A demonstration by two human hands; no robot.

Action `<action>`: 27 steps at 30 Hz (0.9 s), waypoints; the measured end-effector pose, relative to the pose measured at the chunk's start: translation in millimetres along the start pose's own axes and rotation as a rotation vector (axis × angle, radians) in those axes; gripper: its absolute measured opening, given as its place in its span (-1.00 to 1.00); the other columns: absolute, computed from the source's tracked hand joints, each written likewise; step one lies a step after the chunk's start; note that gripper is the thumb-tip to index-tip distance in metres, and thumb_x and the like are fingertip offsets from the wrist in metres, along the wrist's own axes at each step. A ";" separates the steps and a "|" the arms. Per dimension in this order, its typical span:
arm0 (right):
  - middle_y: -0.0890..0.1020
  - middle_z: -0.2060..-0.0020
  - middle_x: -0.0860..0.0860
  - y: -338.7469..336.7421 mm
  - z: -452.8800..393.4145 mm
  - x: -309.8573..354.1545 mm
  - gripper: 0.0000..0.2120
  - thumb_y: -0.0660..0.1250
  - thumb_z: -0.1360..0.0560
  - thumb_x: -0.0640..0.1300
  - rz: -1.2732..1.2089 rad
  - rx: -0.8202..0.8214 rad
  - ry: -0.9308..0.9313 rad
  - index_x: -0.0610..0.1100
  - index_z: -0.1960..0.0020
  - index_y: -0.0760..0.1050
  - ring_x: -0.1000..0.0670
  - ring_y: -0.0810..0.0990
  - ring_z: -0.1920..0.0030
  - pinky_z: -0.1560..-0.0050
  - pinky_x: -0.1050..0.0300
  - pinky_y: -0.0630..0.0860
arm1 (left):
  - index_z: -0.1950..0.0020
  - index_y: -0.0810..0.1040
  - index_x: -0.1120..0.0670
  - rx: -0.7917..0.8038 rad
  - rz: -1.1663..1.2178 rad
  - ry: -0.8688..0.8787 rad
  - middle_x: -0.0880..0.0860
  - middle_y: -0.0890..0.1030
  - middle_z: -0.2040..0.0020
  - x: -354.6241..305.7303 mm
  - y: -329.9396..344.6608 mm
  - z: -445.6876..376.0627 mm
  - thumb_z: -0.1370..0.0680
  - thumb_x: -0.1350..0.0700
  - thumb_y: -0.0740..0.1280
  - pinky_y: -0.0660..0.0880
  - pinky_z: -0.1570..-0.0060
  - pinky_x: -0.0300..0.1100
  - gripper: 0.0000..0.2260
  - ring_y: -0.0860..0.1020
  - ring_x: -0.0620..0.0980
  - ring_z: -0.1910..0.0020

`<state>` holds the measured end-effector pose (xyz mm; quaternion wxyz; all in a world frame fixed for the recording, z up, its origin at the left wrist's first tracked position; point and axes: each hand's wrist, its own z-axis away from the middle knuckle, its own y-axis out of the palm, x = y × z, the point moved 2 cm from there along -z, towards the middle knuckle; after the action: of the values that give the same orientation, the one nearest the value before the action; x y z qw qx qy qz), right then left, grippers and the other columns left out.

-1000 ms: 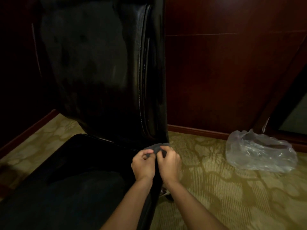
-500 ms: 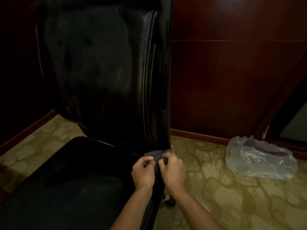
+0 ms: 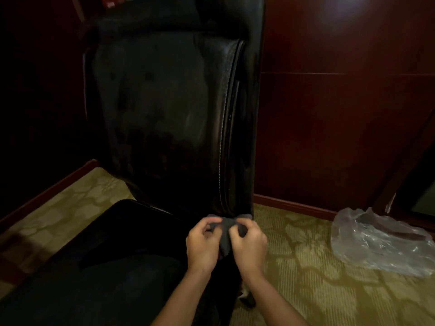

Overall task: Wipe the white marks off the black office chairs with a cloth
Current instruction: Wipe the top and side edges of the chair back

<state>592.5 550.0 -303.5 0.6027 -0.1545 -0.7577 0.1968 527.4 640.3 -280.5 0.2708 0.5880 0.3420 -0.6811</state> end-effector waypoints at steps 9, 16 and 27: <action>0.63 0.15 0.12 -51.5 -6.3 82.8 -0.83 0.43 -0.44 -0.23 -0.360 -0.184 -0.178 0.01 0.04 0.62 0.06 0.61 0.05 -0.01 -0.03 0.56 | 0.04 0.66 -0.04 -0.114 0.267 0.292 -0.10 0.70 0.18 -92.0 -7.2 28.0 -0.55 0.29 0.40 0.54 0.17 -0.34 -0.79 0.68 -0.16 0.16; 0.64 0.06 -0.01 -106.6 -71.6 197.5 -0.77 0.34 -0.51 -0.09 -0.343 -0.369 -0.518 -0.13 -0.11 0.63 -0.04 0.61 0.00 -0.02 0.06 0.52 | -0.02 0.64 -0.01 -0.086 0.256 0.639 -0.06 0.69 0.14 -222.1 -7.8 0.4 -0.53 0.16 0.46 0.58 0.12 -0.30 -0.89 0.66 -0.20 0.12; 0.69 0.10 0.06 -45.7 -22.2 71.5 -0.68 0.25 -0.47 0.10 -0.148 -0.135 -0.315 -0.06 -0.06 0.64 0.01 0.67 0.11 0.13 0.21 0.47 | 0.00 0.61 -0.01 -0.058 -0.359 0.809 -0.17 0.57 0.10 -107.3 -8.4 11.1 -0.46 0.30 0.48 0.39 0.06 -0.53 -0.76 0.55 -0.30 0.09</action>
<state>598.1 546.2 -216.1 0.4776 -0.1055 -0.8636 0.1222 531.5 633.3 -172.6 0.0090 0.7306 0.5362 -0.4227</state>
